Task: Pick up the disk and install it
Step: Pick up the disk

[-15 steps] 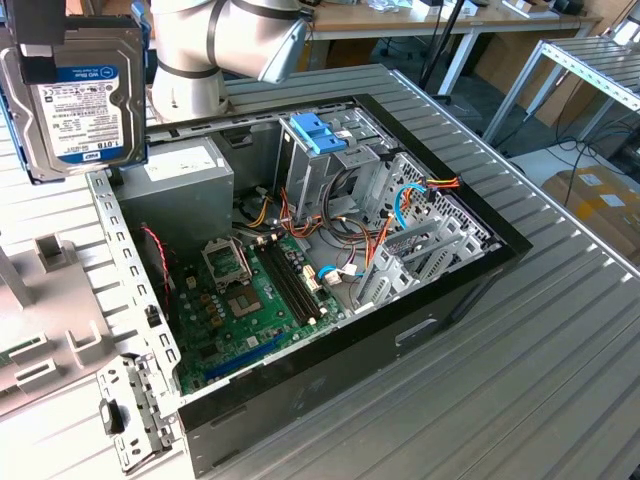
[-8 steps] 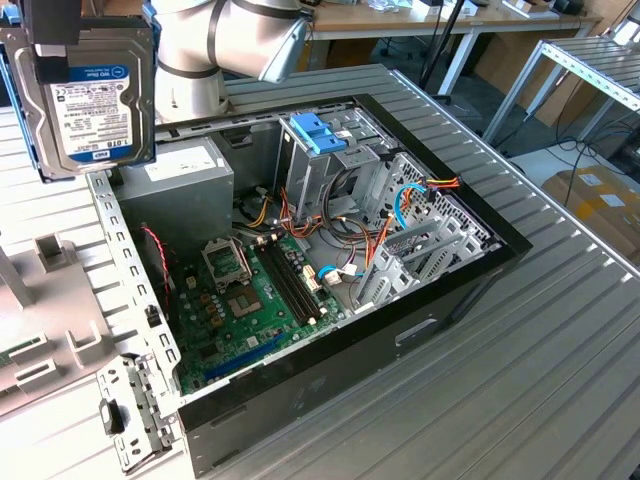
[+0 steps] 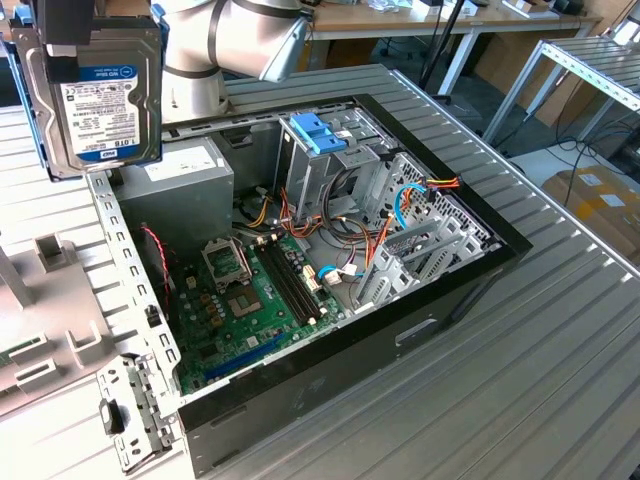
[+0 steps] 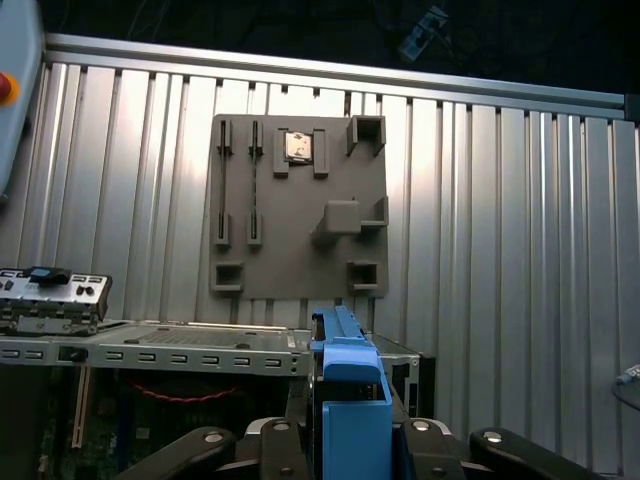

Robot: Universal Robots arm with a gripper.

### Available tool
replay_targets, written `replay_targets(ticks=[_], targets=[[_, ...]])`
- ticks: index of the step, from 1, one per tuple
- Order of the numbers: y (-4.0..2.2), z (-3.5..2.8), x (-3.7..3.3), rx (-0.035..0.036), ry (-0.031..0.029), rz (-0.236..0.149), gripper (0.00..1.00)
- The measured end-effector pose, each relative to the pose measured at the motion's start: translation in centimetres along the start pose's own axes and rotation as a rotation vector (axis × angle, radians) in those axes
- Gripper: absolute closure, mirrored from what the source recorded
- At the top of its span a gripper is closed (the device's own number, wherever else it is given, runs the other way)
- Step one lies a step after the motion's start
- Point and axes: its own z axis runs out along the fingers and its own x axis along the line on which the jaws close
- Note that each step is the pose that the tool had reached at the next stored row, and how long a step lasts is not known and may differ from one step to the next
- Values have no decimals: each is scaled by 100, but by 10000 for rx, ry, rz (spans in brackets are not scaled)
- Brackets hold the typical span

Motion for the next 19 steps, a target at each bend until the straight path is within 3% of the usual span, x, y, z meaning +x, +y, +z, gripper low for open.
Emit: replay_targets(ticks=[19], targets=[[-130,-6,7,0,0,0,63]])
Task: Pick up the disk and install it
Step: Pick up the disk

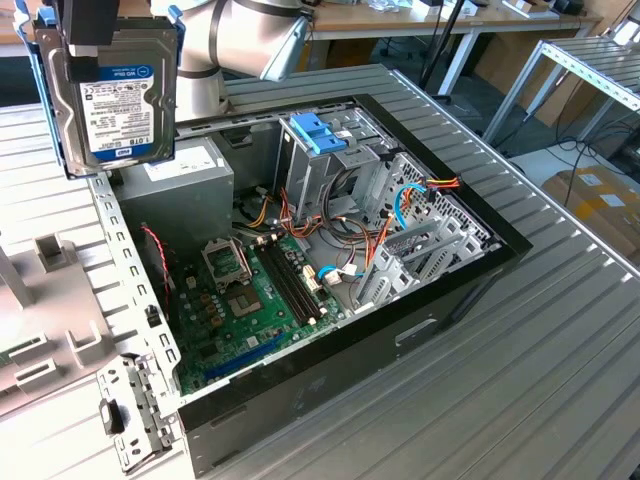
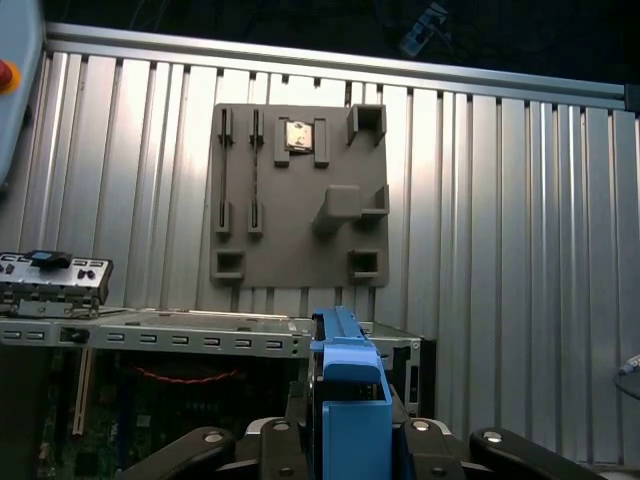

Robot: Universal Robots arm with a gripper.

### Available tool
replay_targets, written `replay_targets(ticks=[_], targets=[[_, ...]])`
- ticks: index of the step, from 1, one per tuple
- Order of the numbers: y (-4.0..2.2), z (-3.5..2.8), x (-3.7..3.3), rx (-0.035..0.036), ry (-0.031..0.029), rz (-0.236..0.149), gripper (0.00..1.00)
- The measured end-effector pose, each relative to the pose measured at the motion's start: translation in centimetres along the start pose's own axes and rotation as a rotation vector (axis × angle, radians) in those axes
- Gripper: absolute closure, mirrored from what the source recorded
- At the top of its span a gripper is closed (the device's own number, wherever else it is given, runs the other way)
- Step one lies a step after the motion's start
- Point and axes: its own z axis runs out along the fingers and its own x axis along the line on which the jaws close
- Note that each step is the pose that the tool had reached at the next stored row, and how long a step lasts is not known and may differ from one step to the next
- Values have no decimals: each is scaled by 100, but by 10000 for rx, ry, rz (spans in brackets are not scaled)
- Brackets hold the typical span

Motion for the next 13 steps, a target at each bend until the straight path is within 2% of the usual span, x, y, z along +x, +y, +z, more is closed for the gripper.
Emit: replay_targets(ticks=[13], targets=[[-88,-2,5,0,0,1,63]])
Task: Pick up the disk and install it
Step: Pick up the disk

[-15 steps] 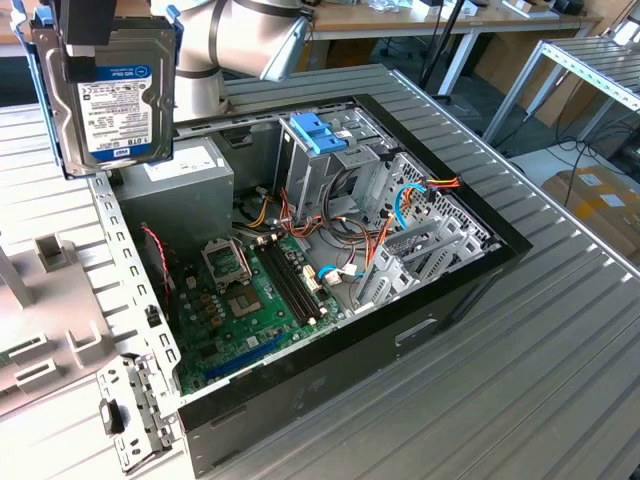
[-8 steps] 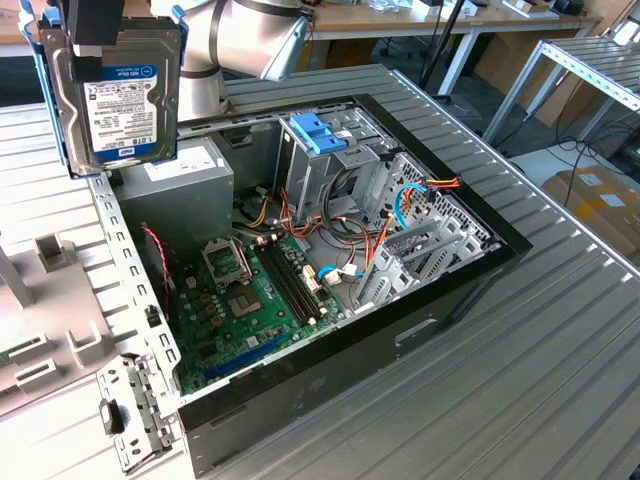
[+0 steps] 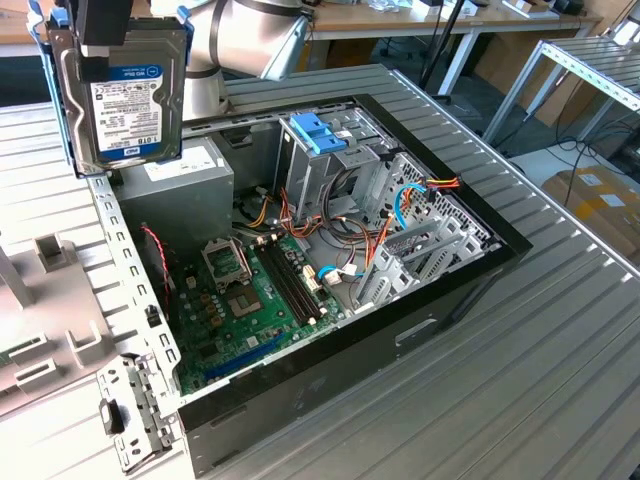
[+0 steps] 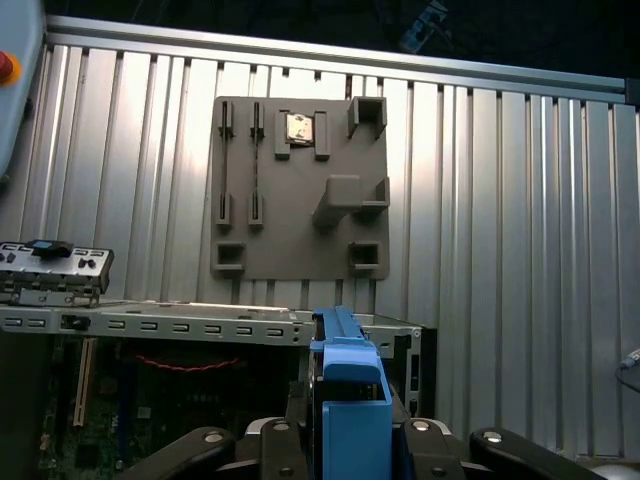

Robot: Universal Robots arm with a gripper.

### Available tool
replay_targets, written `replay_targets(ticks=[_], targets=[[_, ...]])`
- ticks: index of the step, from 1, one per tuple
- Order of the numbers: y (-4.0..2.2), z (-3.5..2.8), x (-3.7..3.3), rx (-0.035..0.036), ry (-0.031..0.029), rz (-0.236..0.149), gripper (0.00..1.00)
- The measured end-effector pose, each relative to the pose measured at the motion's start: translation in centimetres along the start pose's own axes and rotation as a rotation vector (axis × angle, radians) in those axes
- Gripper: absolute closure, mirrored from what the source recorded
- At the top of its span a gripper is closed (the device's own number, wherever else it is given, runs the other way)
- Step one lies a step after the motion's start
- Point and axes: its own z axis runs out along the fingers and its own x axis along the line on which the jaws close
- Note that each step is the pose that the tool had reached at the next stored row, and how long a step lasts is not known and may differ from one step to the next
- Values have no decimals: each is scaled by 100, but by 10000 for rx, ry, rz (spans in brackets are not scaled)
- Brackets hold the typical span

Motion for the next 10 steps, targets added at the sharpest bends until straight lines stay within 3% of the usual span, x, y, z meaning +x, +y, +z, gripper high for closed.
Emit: replay_targets(ticks=[10], targets=[[-69,1,5,1,0,0,63]])
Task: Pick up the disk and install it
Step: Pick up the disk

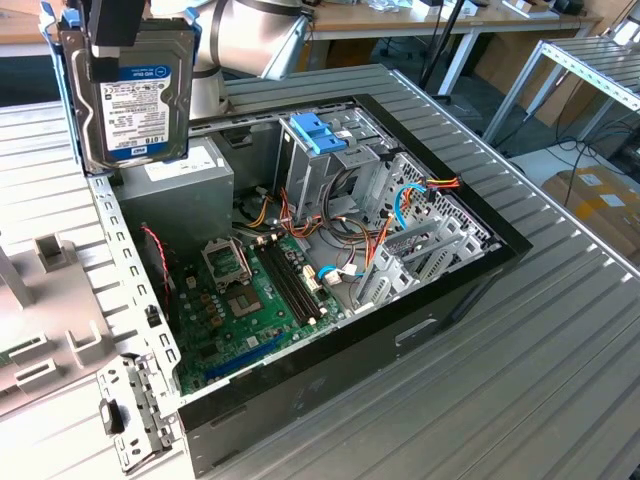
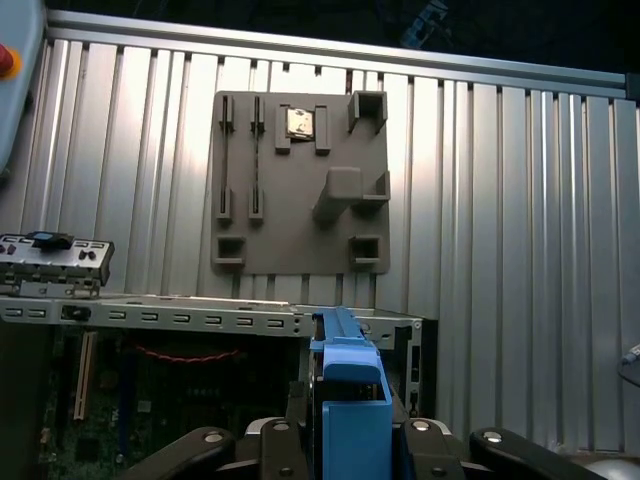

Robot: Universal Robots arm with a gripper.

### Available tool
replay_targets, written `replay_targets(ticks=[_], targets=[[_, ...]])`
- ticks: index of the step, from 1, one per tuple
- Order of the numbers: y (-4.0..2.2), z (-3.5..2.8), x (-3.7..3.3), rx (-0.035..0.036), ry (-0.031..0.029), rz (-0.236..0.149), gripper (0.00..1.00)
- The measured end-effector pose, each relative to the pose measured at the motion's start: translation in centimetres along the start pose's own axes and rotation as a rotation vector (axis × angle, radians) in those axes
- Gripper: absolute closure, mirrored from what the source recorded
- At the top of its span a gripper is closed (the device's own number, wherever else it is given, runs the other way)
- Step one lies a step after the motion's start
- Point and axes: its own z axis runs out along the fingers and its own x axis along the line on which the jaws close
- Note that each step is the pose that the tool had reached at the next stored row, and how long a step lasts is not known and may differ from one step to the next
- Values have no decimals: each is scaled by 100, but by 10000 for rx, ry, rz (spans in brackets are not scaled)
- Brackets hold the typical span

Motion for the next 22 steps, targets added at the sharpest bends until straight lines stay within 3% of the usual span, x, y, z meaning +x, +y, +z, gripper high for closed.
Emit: replay_targets(ticks=[22], targets=[[-151,-1,13,-1,0,1,63]])
